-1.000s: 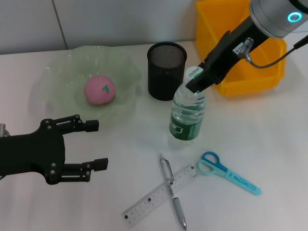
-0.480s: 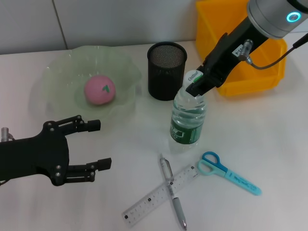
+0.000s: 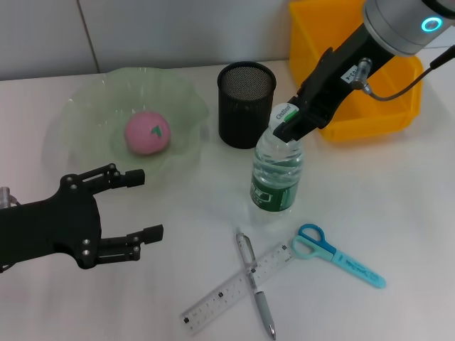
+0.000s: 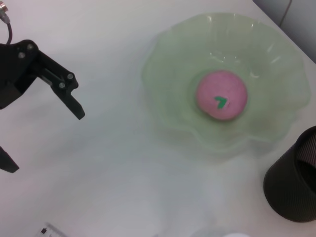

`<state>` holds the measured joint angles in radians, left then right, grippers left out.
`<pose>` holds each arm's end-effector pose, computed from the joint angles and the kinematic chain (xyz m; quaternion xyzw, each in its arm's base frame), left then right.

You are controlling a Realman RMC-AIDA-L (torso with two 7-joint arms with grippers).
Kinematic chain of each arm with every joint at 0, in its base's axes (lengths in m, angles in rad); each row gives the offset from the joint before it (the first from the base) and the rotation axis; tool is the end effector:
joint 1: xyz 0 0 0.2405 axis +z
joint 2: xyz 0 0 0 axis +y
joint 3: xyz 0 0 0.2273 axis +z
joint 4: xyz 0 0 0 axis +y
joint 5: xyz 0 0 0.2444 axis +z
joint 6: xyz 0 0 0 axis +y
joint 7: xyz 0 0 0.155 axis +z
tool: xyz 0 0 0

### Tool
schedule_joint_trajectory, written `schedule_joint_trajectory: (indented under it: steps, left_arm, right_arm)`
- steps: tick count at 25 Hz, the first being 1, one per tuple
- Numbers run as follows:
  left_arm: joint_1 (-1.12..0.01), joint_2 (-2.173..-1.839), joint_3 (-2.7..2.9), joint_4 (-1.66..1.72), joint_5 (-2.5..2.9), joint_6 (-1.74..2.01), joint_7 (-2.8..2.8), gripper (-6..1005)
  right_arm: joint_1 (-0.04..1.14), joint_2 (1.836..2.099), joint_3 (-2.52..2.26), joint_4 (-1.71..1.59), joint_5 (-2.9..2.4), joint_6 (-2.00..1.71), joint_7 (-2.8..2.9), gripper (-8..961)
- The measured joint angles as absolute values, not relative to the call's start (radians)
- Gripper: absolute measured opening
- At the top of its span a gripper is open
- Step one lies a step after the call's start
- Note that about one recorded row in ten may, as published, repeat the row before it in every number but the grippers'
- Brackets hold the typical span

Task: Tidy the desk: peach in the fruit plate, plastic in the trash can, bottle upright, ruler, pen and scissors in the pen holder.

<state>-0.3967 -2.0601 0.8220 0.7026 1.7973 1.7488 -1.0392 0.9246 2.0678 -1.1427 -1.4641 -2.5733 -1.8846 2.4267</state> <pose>-0.2529 0.3063 0.0179 -0.9463 -0.0380 -0.2975 0.1207 0.0391 0.3819 0.0663 -0.9616 0.1839 -0.1500 0.1380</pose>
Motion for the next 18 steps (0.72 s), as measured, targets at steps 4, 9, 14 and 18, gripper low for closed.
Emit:
schedule_joint_trajectory:
  steps: [4,9,14,18]
  left_arm:
    - [-0.392,-2.060,0.820,0.701,1.797,1.747,-1.037,829]
    - [-0.392,-2.058,0.811,0.701,1.796,1.749,-1.037,829]
    - [-0.388,-2.055,0.811,0.701,1.799,1.751,-1.037,829]
    - [-0.377,-2.050,0.811,0.702,1.797,1.755,-1.037,829]
  right_arm:
    - [0.937,2.069,-1.143,-1.451,-2.573,-1.872,2.419,423]
    - [0.958,2.070,-1.143,-1.429,-2.573,-1.859,2.416,423]
    - [0.968,2.074,-1.143,-1.423,-2.573,-1.858,2.412,423]
    - [0.970,2.075,-1.143,-1.422,-2.555,-1.858,2.411,423]
